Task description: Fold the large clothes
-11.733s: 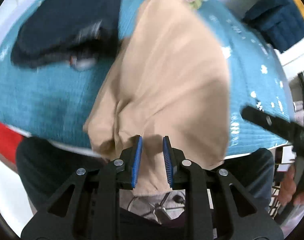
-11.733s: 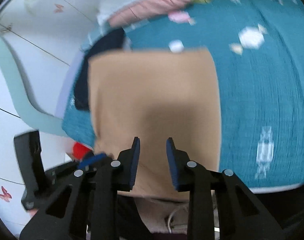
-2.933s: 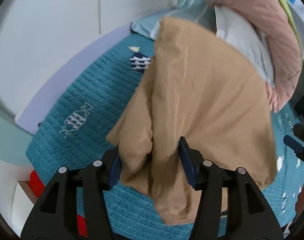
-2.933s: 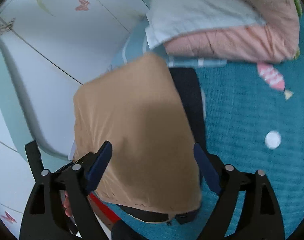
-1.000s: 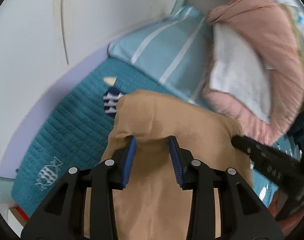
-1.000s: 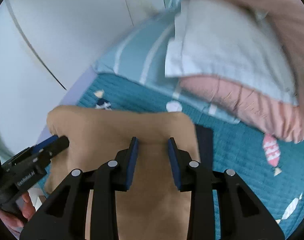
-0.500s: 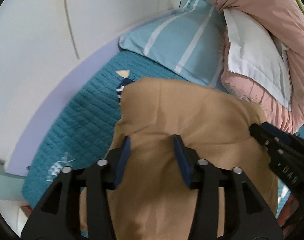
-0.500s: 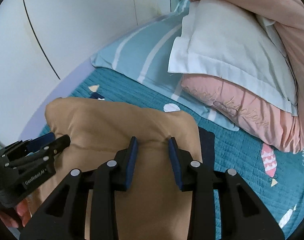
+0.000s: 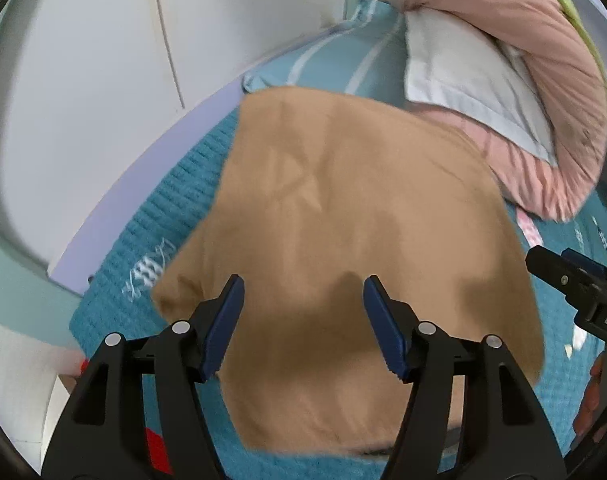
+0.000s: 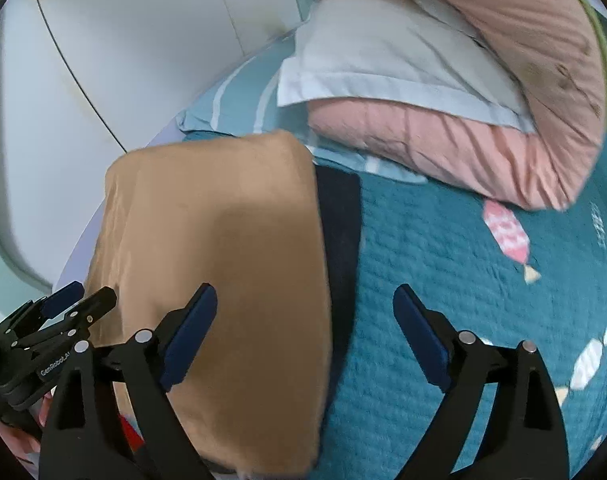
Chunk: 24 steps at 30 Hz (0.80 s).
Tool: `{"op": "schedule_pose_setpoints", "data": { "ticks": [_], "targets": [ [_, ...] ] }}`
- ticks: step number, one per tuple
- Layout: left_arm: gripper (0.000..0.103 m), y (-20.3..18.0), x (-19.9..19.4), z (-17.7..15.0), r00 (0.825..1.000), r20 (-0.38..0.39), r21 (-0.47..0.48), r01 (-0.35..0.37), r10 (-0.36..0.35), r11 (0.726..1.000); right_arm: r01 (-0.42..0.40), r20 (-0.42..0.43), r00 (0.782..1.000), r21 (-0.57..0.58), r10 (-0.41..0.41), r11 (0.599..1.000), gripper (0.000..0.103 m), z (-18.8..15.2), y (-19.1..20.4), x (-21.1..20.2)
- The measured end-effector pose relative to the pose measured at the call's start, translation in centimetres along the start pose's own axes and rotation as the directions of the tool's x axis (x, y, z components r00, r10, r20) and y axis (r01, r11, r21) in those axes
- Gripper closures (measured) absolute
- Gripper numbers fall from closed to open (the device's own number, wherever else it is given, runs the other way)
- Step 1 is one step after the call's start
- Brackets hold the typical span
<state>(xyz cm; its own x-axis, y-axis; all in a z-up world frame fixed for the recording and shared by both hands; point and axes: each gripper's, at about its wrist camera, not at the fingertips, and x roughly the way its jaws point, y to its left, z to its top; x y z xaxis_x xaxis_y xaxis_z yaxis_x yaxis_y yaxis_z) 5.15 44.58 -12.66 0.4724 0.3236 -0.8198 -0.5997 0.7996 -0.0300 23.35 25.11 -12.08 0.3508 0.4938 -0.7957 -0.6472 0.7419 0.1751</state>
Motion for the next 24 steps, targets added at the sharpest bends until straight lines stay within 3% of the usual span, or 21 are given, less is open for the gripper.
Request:
{"op": "schedule_pose_setpoints", "data": {
  "ticks": [2, 6, 14, 19, 24],
  "targets": [
    [0.032, -1.0, -1.2, -1.5, 1.0, 0.01, 0.009, 0.0, 0.0, 1.0, -0.028, 0.011, 1.0, -0.014, 0.028, 1.0, 0.015, -1.3, -0.5, -1.4],
    [0.031, -2.9, -3.2, -4.5, 1.0, 0.012, 0.017, 0.009, -0.01, 1.0, -0.036, 0.039, 0.999, -0.016, 0.037, 0.999, 0.014, -4.2, -1.6, -4.9],
    [0.026, -6.9, -8.0, -10.6, 0.998, 0.061, 0.005, 0.005, -0.006, 1.0, 0.023, 0.178, 0.984, -0.033, -0.017, 0.999, 0.008, -9.3, -3.5, -12.7],
    [0.022, -9.3, -11.2, -13.1, 0.992, 0.119, 0.018, 0.031, -0.033, 0.999, 0.09, 0.268, 0.959, 0.005, -0.088, 0.996, 0.008, -13.0, -4.8, -16.9],
    [0.022, -11.4, -14.5, -15.6, 0.982, 0.181, 0.049, 0.051, -0.059, 0.998, 0.164, 0.361, 0.918, 0.036, -0.166, 0.986, 0.008, -17.1, -5.5, -20.2]
  ]
}}
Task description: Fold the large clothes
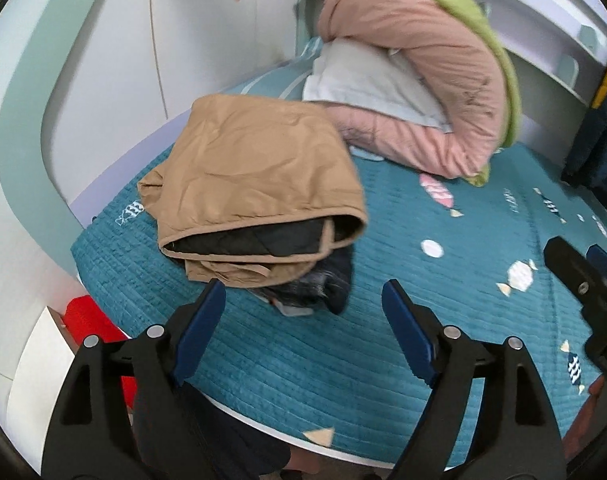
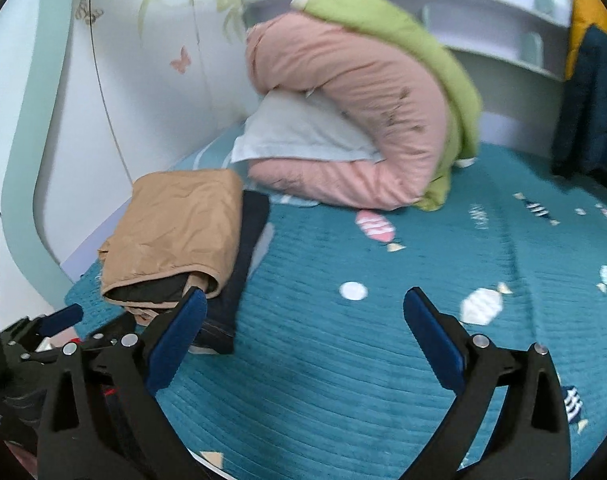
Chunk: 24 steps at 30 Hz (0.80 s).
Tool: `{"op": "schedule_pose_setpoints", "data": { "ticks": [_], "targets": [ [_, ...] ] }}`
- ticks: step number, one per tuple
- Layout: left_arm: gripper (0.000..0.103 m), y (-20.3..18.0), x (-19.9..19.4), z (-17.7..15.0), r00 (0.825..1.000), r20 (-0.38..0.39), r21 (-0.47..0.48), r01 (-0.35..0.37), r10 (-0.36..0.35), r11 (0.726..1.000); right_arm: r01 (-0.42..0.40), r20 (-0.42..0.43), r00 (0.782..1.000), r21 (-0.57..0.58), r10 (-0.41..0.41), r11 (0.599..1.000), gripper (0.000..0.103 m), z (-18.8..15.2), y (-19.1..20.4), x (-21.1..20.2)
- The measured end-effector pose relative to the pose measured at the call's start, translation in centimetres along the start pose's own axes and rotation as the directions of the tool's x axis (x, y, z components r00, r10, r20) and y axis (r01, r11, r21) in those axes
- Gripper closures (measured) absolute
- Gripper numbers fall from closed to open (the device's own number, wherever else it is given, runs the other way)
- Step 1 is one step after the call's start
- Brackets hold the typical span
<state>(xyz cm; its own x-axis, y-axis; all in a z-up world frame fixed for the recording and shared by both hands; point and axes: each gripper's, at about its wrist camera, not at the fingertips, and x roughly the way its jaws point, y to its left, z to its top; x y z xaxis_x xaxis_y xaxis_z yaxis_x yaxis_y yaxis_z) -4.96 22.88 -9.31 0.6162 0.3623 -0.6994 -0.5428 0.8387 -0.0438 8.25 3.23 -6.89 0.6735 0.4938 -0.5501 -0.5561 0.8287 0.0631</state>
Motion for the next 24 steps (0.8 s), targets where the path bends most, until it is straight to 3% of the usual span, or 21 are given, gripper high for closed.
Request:
{"op": "schedule_pose_setpoints", "data": {
  "ticks": [4, 10, 17, 24],
  "targets": [
    [0.017, -1.4, -3.1, -1.6, 0.997, 0.073, 0.019, -0.001, -0.001, 1.0, 0.037, 0.07, 0.997, 0.009, -0.038, 0.999, 0.008, -1.6, -0.9, -2.8],
    [0.015, -2.4, -6.7, -4.0, 0.991, 0.13, 0.034, 0.025, -0.029, 0.999, 0.026, 0.157, 0.987, 0.044, -0.033, 0.999, 0.008, -4.1, -1.8, -6.6],
    [0.013, -2.6, -10.0, -6.6, 0.975, 0.211, 0.023, 0.07, -0.074, 0.997, 0.041, 0.298, 0.953, 0.035, -0.05, 0.999, 0.008, -7.1, -1.9, -10.7],
    [0.012, -3.1, -11.9, -8.1, 0.96, 0.277, 0.045, 0.027, -0.039, 0.999, 0.047, 0.343, 0.938, 0.024, -0.053, 0.999, 0.008, -8.5, -2.1, -12.4]
  ]
}}
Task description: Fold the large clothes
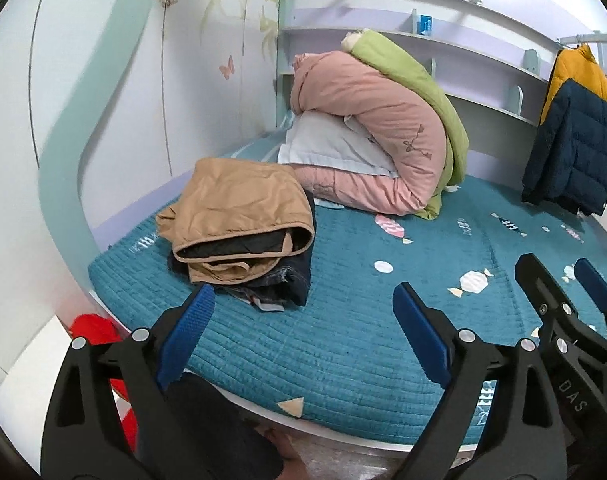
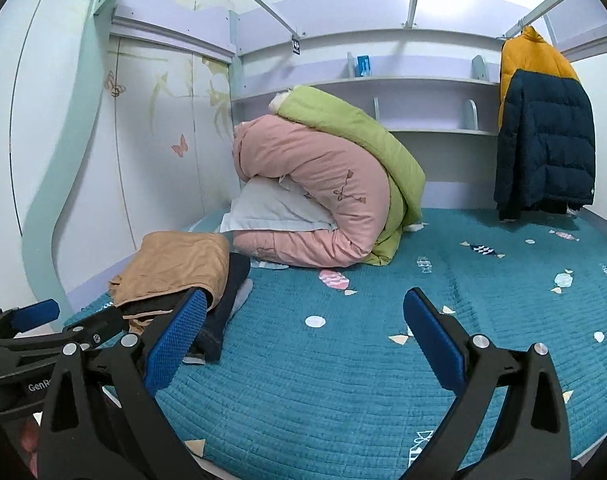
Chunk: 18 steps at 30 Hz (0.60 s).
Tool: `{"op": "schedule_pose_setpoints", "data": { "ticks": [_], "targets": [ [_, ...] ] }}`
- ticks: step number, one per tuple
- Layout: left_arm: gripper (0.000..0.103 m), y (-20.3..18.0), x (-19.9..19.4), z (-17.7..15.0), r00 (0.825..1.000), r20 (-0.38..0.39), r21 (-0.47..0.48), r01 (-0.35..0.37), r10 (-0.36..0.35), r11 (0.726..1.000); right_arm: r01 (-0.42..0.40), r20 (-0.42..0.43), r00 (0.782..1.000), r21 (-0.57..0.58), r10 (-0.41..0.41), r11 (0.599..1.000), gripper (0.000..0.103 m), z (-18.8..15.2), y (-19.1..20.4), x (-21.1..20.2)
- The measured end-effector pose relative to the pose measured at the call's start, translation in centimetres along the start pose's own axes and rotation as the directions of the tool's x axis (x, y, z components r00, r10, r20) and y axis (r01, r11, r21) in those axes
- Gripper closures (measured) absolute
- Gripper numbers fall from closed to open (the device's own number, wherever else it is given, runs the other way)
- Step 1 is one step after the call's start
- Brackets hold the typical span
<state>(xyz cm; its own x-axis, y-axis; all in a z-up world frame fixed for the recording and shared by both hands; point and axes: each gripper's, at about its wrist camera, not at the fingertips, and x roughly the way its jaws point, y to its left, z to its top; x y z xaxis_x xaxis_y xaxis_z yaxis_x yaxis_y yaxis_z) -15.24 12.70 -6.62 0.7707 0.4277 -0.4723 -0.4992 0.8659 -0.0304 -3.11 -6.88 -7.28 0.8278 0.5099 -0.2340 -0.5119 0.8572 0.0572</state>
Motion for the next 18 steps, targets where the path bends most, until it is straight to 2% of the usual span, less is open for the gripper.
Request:
{"op": "schedule_pose_setpoints", "data": {
  "ticks": [3, 7, 18],
  "targets": [
    [0.012, 0.1, -0.8, -0.1, 1.0, 0.022, -0.005, -0.004, 0.004, 1.0, -0.005, 0.026, 1.0, 0.002, 0.005, 1.0, 0.008, 0.0, -0.1, -0.7],
    [0.01, 0.0, -2.0, -0.1, 0.996, 0.09, -0.008, -0.027, 0.027, 1.0, -0.002, 0.054, 0.999, 0.007, 0.001, 1.0, 0.007, 0.1, -0.2, -1.5],
    [0.009, 0.7, -1.9, -0.1, 0.992, 0.125, -0.025, 0.016, -0.013, 1.0, 0.001, 0.039, 0.999, 0.006, -0.001, 1.0, 0.008, -1.0, -0.6, -0.9]
  ]
}}
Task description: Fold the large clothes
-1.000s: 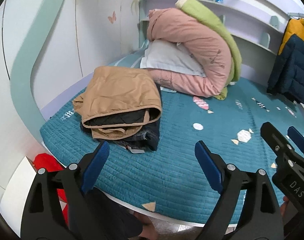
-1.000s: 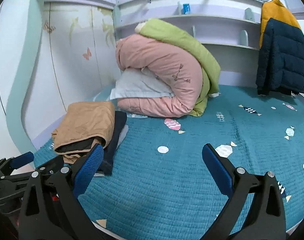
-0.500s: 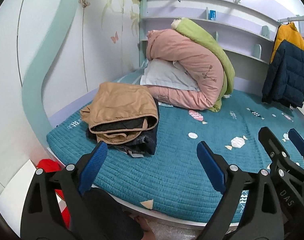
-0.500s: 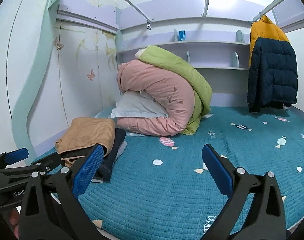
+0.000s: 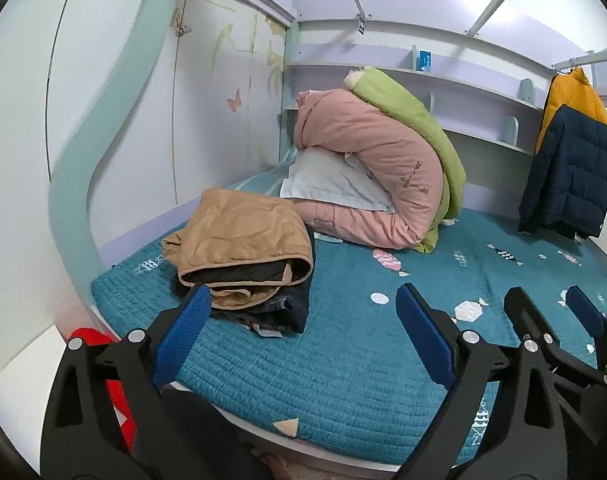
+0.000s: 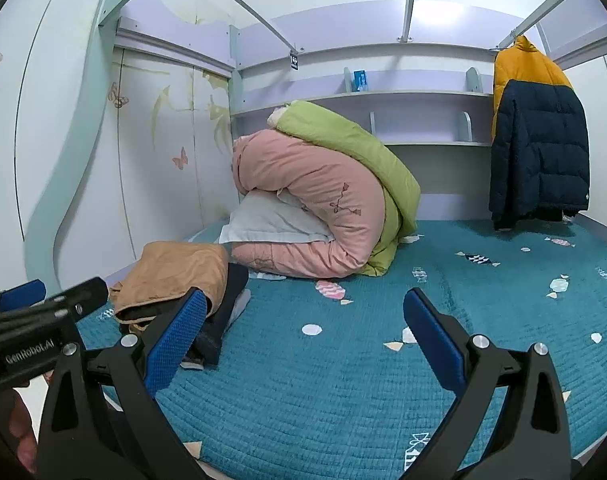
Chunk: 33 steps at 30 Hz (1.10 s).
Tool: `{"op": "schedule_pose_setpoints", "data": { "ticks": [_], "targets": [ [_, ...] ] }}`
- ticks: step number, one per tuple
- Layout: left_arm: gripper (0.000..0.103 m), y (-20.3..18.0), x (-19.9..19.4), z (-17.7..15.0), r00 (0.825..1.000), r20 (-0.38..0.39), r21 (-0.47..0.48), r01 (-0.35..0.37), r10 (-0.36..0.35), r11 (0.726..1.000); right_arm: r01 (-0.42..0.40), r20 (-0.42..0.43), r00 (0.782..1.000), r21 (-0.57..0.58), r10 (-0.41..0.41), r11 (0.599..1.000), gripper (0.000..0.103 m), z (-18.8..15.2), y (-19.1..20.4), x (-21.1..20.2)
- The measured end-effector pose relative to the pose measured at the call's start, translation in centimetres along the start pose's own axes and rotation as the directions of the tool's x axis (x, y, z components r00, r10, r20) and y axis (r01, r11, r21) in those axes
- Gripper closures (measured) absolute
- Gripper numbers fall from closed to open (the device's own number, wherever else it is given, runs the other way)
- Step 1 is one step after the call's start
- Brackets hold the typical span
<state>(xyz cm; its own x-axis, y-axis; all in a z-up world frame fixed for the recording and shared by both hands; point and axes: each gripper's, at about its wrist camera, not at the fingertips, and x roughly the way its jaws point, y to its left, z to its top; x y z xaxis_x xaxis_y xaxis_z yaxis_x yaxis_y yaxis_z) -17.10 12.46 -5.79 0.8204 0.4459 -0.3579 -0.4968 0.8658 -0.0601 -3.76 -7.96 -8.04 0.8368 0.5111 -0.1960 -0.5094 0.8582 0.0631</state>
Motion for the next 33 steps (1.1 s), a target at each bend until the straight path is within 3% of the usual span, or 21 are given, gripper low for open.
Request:
{"op": "schedule_pose_setpoints", "data": {
  "ticks": [33],
  "targets": [
    [0.009, 1.5, 3.2, -2.2, 0.998, -0.053, -0.012, 0.016, -0.016, 1.0, -0.07, -0.081, 0.994, 0.05, 0.074, 0.996, 0.008, -1.7, 0.2, 2.0]
  ]
}}
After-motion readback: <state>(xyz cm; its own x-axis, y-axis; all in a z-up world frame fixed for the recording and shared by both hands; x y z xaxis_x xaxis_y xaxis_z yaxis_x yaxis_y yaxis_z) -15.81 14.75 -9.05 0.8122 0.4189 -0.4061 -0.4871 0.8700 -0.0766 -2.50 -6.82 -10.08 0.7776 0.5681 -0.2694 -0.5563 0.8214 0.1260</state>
